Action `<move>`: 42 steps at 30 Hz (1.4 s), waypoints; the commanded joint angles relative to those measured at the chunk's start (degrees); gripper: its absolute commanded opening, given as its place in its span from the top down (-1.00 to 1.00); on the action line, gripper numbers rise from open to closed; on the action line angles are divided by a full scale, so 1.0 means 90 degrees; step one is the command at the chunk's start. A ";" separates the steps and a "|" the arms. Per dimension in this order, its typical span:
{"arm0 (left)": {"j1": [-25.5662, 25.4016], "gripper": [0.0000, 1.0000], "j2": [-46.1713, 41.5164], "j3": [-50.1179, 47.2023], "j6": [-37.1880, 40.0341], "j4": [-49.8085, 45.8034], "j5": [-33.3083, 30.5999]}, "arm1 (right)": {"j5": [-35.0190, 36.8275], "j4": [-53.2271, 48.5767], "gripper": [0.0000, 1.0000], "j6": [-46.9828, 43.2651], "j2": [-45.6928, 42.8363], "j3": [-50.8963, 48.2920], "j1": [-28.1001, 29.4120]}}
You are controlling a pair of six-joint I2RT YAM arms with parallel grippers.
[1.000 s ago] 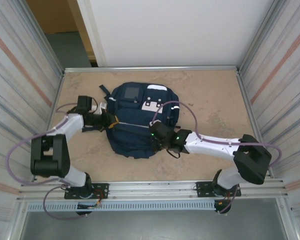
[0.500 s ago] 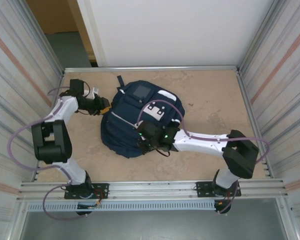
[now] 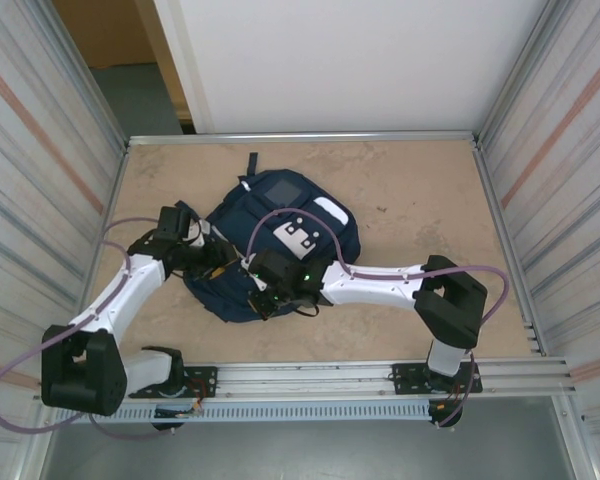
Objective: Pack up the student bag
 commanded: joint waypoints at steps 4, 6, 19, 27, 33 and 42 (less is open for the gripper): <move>-0.0072 0.71 0.0425 0.0065 0.0100 0.0338 -0.0415 | -0.0104 0.0098 1.00 -0.0021 -0.0058 0.0081 0.0083; 0.0171 1.00 0.0507 0.0278 0.0505 0.0128 -0.0341 | -0.0084 -0.0161 1.00 -0.0273 -0.0167 -0.0068 0.0008; 0.1076 1.00 0.1383 0.1420 0.2715 -0.1083 0.0599 | 0.0782 -0.1715 0.96 -0.1223 -0.0836 -0.0844 -0.1524; 0.1059 1.00 0.1918 0.1614 0.2786 -0.1056 0.1050 | 0.0952 -0.1482 0.70 -0.1373 -0.1110 -0.1046 -0.1671; 0.0463 0.06 0.0610 0.1543 0.2525 -0.1016 0.0794 | 0.0554 -0.1193 -0.17 -0.1367 -0.2596 -0.1783 -0.2105; 0.0208 -0.97 -0.1463 0.0830 0.2718 0.0148 -0.1788 | 0.2696 -0.0635 -0.97 -0.0373 -0.5743 -0.2861 -0.3899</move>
